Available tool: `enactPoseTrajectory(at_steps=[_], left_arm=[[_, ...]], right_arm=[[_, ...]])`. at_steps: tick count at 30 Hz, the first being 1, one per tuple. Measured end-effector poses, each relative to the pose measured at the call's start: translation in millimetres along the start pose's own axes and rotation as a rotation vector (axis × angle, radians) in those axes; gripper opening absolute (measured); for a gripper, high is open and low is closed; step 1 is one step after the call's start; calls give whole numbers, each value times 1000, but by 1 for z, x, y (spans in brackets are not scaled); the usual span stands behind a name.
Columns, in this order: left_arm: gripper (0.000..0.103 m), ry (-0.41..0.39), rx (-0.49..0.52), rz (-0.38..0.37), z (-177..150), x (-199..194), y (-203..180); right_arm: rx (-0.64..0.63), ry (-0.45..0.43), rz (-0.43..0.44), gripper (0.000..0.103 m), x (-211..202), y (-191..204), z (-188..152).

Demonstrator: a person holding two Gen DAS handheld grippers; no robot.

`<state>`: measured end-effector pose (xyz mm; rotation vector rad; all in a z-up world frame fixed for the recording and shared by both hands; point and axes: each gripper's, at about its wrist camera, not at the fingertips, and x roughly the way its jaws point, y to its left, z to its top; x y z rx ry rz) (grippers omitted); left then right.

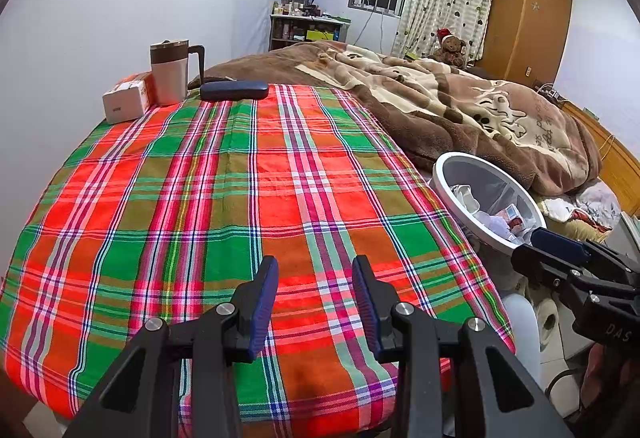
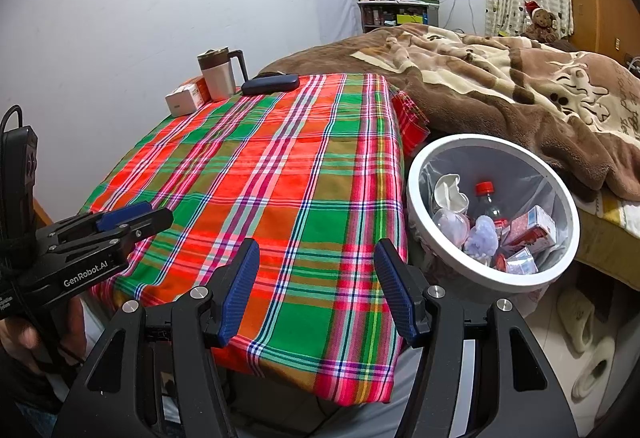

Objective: Collect trash

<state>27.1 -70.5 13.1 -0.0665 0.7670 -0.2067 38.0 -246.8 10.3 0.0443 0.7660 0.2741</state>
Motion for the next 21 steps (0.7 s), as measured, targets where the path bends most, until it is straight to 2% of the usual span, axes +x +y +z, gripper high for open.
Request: enactPoseTrajectory(at_steps=[8, 12, 21], left_arm=[[38, -1, -1, 17, 0, -4, 0], [38, -7, 16, 58, -1, -4, -5], [38, -5, 8, 50, -2, -2, -3]], right_arm=[[-7, 5, 7, 61, 0, 2, 2], [-11, 9, 8, 61, 1, 0, 2], [-13, 10, 10, 61, 2, 0, 2]])
